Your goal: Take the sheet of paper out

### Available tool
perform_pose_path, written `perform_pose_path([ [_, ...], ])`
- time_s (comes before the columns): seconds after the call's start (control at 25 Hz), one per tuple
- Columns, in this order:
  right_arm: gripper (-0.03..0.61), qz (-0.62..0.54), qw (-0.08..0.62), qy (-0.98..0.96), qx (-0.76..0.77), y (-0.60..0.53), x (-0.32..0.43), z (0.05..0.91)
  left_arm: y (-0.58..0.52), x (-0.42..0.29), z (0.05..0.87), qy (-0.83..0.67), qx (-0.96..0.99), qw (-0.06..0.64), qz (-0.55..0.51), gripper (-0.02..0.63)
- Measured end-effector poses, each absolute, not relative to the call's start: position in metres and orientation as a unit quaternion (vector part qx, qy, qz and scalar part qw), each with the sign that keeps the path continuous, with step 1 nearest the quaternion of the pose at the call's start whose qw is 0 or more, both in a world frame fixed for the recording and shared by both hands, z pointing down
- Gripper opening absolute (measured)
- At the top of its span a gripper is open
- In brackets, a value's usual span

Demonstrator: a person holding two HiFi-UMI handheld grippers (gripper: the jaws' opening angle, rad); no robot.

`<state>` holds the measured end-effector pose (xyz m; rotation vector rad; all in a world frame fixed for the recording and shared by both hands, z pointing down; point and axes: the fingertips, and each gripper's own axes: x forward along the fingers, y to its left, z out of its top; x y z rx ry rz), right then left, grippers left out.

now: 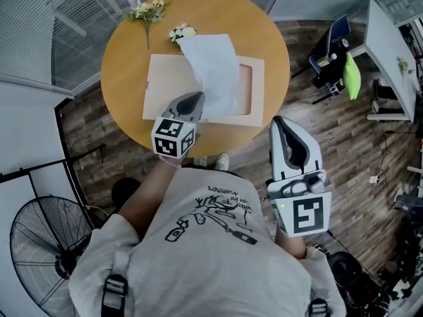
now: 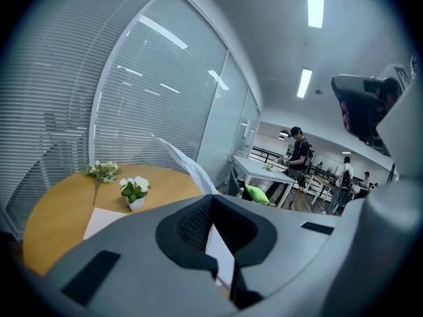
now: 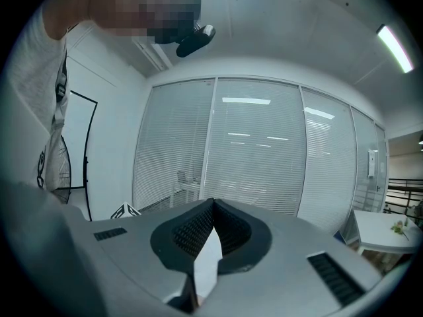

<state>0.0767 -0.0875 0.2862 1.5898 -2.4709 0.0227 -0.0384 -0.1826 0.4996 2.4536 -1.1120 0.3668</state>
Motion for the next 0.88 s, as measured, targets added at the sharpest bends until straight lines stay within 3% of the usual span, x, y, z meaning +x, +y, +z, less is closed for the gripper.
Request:
perform_pose_path([
  [0.88,0.008,0.004,0.102,-0.839,0.535,-0.084,0.082,0.284,-0.161,-0.042,0.405,-0.405,0.896,0.169,0.063,0.020],
])
